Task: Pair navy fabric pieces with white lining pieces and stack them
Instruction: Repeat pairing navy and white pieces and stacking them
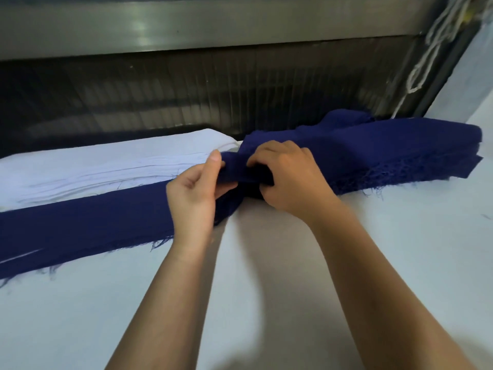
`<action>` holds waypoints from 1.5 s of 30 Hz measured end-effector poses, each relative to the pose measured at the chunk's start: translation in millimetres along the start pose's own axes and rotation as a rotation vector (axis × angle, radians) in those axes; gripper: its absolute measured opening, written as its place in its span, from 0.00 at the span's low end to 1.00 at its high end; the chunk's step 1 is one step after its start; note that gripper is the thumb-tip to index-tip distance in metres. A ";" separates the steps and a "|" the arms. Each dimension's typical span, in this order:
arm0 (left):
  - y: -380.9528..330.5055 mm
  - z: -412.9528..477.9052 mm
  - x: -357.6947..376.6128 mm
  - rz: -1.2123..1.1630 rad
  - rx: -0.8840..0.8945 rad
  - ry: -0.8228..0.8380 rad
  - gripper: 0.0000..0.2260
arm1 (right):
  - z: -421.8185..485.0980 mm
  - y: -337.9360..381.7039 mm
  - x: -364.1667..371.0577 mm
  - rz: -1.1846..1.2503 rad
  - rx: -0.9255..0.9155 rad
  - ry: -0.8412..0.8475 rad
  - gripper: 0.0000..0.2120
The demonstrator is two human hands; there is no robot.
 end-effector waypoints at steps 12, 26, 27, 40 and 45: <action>-6.1 -19.4 -91.7 0.143 -0.074 -0.207 0.13 | -31.5 -30.1 7.9 -0.018 0.163 -0.275 0.18; -28.5 -52.8 -198.8 0.574 -0.113 -0.246 0.05 | -90.9 36.6 24.0 -0.027 -0.417 -0.210 0.15; -29.8 -54.4 -203.8 0.656 -0.098 -0.235 0.04 | -94.7 39.5 26.9 -0.016 -0.420 -0.175 0.16; -26.3 -71.3 -228.1 1.325 -0.102 -0.334 0.13 | -116.4 44.4 39.7 0.152 -0.227 -0.026 0.09; -22.8 -71.6 -225.8 1.394 -0.081 -0.334 0.13 | -113.5 12.8 41.3 0.099 0.067 0.003 0.14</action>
Point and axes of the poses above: each hand's wrist, its own z-axis towards the middle knuckle, its own x-axis out of the palm, y = z × x, the point moved 3 cm from there along z, towards the middle knuckle, and after that the axes turned 2 degrees about y, right-handed, at the moved point
